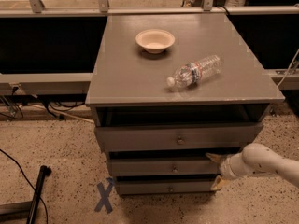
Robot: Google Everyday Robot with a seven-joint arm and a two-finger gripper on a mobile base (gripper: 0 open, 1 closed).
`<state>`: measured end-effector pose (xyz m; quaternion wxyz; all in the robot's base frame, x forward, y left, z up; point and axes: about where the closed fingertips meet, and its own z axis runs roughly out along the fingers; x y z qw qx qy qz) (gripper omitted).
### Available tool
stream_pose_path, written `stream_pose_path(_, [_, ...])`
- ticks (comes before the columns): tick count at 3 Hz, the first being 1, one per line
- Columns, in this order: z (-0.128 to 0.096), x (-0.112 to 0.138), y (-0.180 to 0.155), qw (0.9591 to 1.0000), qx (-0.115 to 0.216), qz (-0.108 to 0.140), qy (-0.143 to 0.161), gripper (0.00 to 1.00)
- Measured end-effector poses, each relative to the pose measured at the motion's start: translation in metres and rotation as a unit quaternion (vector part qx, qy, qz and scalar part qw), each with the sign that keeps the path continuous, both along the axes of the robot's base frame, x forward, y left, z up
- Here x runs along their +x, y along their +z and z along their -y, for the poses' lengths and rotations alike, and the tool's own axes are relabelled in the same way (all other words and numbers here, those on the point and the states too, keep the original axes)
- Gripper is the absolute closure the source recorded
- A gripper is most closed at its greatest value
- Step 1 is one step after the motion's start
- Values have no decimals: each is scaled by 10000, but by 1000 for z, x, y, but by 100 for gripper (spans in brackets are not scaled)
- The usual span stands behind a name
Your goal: Open middle drawer
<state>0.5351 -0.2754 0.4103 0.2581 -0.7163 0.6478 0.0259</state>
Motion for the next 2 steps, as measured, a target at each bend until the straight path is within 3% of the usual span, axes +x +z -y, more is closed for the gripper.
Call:
stream_pose_path(1, [-3,-5,-7,9999,27,-140,0,41])
stream_pose_path(2, [-5,-18,-6,9997,21,-260,35,46])
